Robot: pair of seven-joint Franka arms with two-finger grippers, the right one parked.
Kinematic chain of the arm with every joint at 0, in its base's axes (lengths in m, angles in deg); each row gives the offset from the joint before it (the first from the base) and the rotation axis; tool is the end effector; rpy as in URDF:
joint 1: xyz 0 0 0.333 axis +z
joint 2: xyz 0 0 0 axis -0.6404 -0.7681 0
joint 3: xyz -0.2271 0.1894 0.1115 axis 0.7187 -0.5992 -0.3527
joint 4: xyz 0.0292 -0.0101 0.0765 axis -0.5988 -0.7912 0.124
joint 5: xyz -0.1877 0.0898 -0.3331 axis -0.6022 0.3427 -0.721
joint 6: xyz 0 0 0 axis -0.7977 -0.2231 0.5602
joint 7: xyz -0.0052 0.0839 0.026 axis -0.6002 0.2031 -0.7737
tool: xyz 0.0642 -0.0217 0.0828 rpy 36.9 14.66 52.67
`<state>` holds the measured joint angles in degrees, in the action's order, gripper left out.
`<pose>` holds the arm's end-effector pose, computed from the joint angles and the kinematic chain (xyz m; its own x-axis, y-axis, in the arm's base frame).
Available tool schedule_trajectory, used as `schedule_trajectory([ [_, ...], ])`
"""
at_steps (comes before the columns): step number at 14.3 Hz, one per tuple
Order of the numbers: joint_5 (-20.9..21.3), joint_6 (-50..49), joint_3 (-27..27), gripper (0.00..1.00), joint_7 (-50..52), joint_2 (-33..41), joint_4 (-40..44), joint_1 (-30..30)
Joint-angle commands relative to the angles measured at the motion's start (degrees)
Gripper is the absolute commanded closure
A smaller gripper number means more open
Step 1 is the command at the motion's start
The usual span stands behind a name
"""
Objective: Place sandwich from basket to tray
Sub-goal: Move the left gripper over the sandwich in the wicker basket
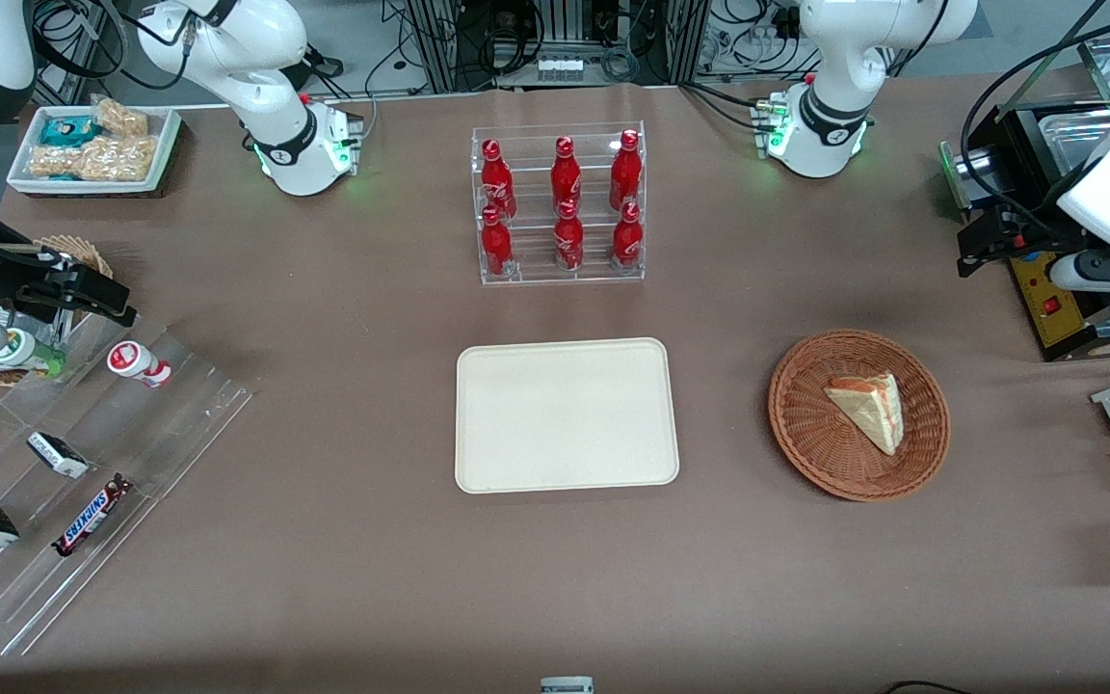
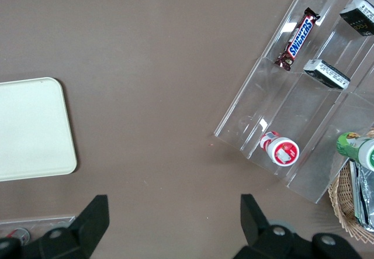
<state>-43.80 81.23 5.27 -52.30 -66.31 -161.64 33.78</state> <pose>0.5356 -0.0343 0.6184 0.9965 -0.0804 -0.0243 -0.0803 -0.9968 0.0053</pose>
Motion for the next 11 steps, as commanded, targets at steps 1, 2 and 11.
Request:
schedule_trajectory([
  [1,-0.8,-1.2,-0.1,0.0,-1.1,-0.3,0.8,0.2],
  [2,-0.8,-1.3,-0.1,0.0,-1.1,-0.3,0.7,0.2],
  [11,-0.1,0.2,-0.2,0.0,-0.5,-6.1,-2.8,0.3],
])
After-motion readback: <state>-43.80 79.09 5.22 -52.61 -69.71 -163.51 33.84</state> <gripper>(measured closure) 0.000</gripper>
